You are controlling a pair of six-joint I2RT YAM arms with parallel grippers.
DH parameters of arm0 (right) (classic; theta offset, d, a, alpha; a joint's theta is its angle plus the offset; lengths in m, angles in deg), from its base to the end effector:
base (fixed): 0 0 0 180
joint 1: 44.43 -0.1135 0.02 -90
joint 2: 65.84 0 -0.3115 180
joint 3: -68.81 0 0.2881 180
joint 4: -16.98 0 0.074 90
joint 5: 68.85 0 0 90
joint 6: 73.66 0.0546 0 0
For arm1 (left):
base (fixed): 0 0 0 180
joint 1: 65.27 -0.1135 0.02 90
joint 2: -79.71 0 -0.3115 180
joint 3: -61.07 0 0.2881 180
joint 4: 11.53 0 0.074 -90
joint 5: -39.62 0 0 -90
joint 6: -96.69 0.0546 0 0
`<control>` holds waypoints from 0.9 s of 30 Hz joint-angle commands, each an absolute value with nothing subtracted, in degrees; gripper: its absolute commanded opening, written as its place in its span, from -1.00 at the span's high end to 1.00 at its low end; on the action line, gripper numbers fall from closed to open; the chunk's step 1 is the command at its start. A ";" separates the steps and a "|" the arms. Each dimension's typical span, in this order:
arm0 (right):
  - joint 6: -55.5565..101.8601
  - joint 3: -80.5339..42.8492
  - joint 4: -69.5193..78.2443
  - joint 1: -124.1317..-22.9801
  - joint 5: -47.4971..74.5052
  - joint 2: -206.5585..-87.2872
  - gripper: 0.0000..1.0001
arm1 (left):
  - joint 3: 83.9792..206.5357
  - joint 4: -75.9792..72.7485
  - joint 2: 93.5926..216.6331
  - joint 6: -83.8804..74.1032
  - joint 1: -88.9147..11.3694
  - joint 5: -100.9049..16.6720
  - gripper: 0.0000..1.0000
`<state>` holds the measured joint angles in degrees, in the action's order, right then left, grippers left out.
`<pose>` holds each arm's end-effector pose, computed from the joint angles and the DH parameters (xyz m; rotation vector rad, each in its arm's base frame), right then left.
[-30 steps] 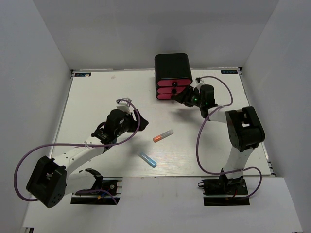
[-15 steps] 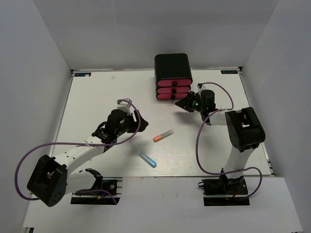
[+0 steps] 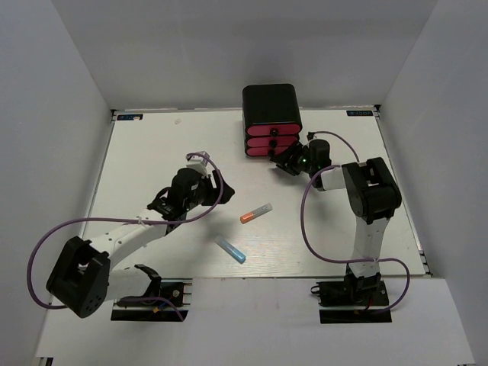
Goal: Sort the stationery into containers
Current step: Open the drawer in the storage box.
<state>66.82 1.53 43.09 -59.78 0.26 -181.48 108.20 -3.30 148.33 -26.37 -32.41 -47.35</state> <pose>0.4403 0.1411 0.1317 0.3835 2.0672 1.0841 0.2388 -0.1577 0.2343 0.0296 2.1782 -0.7364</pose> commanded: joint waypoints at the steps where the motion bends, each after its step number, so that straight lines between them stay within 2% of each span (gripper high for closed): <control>1: 69.94 -1.57 45.57 -59.81 2.77 -182.38 -0.01 | 110.00 -4.87 149.57 -26.62 -32.23 -47.21 -0.55; 24: 70.92 -9.83 46.79 -60.78 7.08 -189.33 -0.04 | 112.11 -4.79 152.30 -26.62 -32.23 -45.63 -0.55; 27: 70.74 -9.57 46.62 -60.86 7.17 -189.50 0.09 | 112.64 -4.79 152.30 -26.62 -32.23 -45.63 -0.55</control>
<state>70.75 -7.83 44.99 -60.59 5.20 -188.82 110.37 -4.27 152.59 -26.37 -32.41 -46.32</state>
